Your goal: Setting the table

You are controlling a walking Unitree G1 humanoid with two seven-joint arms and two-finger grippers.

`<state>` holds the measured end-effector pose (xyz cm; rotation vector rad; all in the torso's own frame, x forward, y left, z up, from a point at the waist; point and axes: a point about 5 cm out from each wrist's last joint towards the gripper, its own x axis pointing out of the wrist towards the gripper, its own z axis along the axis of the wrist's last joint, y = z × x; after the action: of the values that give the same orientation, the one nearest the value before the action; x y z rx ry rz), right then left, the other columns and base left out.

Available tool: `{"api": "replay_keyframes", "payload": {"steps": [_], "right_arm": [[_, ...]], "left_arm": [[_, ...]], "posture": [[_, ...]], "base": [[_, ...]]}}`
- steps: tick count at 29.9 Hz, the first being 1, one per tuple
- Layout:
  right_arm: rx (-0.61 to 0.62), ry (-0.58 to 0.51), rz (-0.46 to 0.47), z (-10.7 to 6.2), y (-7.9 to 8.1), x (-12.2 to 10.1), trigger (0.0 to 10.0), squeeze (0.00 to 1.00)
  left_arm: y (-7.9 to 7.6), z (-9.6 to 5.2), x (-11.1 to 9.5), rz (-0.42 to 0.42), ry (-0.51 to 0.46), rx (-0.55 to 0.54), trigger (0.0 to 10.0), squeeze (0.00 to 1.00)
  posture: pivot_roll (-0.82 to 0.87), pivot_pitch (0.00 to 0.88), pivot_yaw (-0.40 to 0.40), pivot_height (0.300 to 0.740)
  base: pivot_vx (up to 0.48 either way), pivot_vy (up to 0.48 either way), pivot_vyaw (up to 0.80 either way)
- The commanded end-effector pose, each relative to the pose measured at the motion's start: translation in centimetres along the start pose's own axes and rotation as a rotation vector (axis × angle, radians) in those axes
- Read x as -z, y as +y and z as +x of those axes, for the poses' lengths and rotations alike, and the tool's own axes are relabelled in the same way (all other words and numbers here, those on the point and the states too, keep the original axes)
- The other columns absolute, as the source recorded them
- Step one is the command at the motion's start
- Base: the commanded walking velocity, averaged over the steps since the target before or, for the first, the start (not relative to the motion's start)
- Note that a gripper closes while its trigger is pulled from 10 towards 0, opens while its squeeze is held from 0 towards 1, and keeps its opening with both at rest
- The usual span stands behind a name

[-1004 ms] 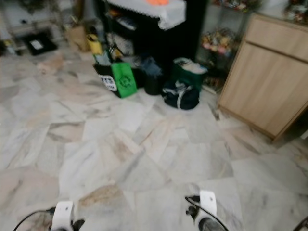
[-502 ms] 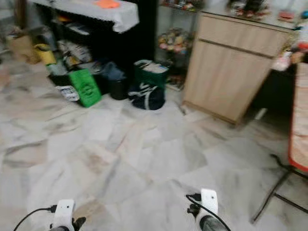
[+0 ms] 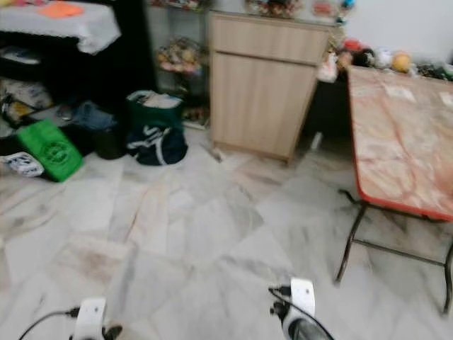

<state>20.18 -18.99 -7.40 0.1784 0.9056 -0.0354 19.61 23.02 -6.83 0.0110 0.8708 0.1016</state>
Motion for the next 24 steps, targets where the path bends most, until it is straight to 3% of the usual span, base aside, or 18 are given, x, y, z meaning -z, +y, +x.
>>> {"api": "replay_keyframes", "payload": {"steps": [1, 20, 24], "right_arm": [[-0.006, -0.007, 0.002, 0.11, 0.35, -0.32, 10.0, 0.0], [-0.007, -0.008, -0.005, 0.11, 0.41, -0.23, 10.0, 0.0], [0.003, -0.023, 0.013, 0.1, 0.36, -0.32, 10.0, 0.0]], "left_arm": [[0.15, -0.16, 0.76, 0.01, 0.03, 0.003, 10.0, 0.0], [0.16, -0.17, 0.76, 0.026, 0.029, 0.009, 10.0, 0.0], [0.03, -0.18, 0.73, 0.055, 0.024, 0.025, 10.0, 0.0]], "posture": [[-0.02, 0.034, -0.012, 0.74], [-0.02, 0.036, -0.013, 0.74], [-0.01, 0.036, -0.014, 0.74]], "base": [[0.0, 0.0, -0.76], [0.0, 0.0, -0.76], [0.0, -0.06, 0.0]]}}
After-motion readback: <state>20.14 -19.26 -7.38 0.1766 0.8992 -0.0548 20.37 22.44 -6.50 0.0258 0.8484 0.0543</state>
